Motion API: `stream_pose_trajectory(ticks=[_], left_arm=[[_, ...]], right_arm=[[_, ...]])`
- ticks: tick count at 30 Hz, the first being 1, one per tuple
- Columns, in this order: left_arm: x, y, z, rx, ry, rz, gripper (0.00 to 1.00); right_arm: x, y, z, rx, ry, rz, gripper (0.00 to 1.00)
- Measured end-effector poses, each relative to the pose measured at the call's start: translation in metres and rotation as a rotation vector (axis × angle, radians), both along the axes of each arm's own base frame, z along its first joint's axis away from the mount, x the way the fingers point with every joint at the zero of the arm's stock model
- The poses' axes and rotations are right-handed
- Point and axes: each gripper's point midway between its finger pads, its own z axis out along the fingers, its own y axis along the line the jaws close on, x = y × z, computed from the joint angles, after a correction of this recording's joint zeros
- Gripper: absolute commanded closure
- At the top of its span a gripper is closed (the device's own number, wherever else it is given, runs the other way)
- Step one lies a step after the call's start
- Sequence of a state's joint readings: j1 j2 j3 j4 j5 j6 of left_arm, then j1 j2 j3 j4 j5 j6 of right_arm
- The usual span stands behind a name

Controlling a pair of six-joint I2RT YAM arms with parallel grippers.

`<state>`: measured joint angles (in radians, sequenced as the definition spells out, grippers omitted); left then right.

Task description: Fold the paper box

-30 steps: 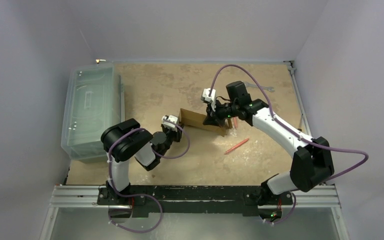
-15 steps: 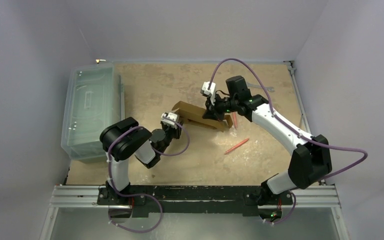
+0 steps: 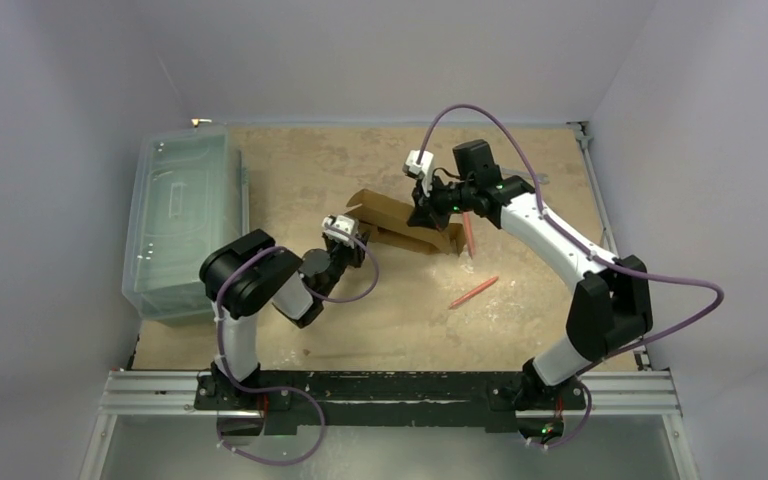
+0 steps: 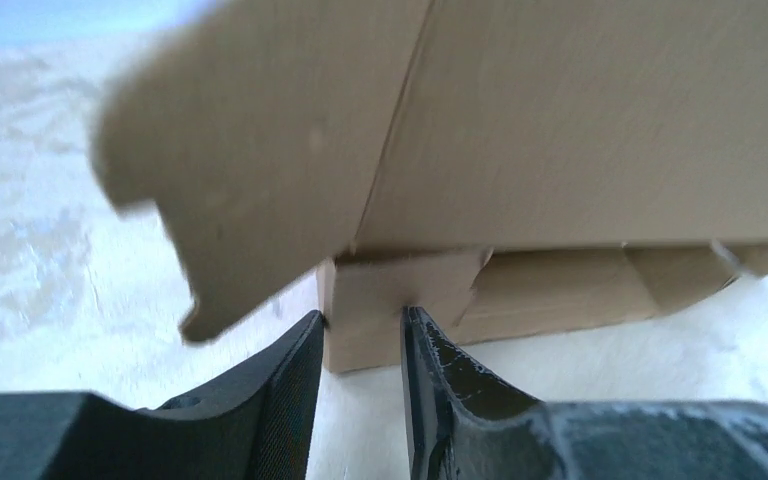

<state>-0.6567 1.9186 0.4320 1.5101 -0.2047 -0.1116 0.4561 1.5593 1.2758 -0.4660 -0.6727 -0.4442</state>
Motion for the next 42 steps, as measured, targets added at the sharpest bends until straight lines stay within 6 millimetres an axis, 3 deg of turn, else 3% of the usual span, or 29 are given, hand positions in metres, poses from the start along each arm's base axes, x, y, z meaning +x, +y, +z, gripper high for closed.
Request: stream_pose_trajectory(ticks=[3, 5, 18, 31, 42], left_arm=[[0.000, 0.003, -0.022, 0.035, 0.046, -0.004, 0.66], [0.000, 0.004, -0.026, 0.039, 0.054, -0.008, 0.66], [0.011, 0.003, -0.023, 0.020, 0.045, -0.037, 0.63], [0.020, 0.001, -0.028, 0.013, 0.052, -0.063, 0.59], [0.026, 0.003, -0.027, -0.002, 0.053, -0.087, 0.70]], right_arm=[[0.003, -0.002, 0.000, -0.004, 0.012, -0.006, 1.00], [0.006, -0.001, 0.000, -0.008, 0.021, -0.007, 1.00], [0.009, -0.001, -0.006, -0.014, 0.075, 0.008, 1.00], [0.010, 0.003, 0.002, 0.006, 0.103, 0.035, 1.00], [0.017, 0.003, -0.008, 0.005, 0.163, 0.038, 1.00]])
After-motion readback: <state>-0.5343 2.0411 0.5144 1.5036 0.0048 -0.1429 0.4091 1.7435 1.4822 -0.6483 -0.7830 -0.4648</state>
